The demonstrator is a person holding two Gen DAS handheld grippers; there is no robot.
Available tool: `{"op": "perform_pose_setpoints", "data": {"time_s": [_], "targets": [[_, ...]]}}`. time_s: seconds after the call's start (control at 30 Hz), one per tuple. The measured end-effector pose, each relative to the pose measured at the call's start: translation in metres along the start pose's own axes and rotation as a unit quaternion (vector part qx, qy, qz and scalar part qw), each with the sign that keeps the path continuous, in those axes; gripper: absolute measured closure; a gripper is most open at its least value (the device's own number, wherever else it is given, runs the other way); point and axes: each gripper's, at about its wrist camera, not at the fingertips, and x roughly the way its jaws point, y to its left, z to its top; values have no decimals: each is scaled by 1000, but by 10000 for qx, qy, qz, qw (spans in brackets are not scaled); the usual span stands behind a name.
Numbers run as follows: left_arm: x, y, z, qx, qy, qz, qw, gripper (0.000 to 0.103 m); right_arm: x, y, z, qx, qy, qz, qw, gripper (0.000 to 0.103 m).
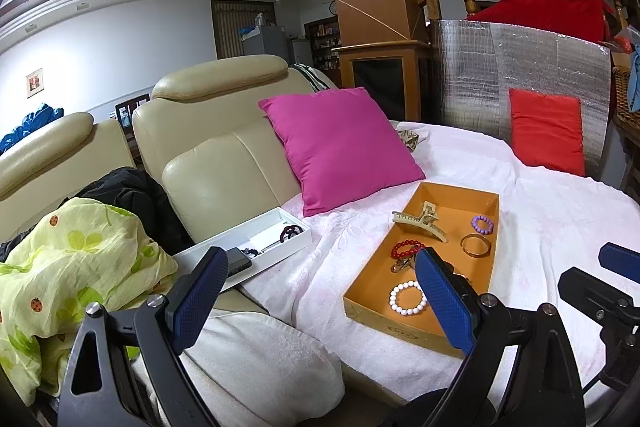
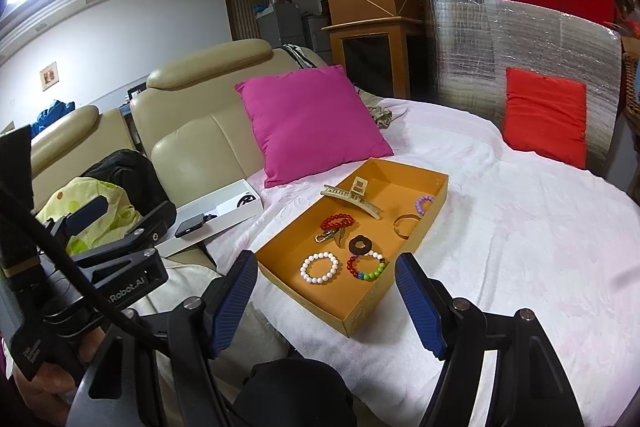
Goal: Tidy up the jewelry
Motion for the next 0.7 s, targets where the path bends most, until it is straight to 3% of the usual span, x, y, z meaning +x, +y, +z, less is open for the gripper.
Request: {"op": "perform_pose_setpoints", "data": {"time_s": [0.47, 0.6, 0.7], "targets": [[29, -6, 1, -42, 177, -112, 9998, 9, 37, -9, 4, 25, 203, 36, 9998, 28], [32, -17, 6, 188, 133, -69, 9997, 8, 50, -20, 5, 171, 240, 115, 9995, 28], [32, -34, 17, 332, 156, -305, 9989, 9, 52, -39, 5, 368, 227, 109, 9990, 28]]}}
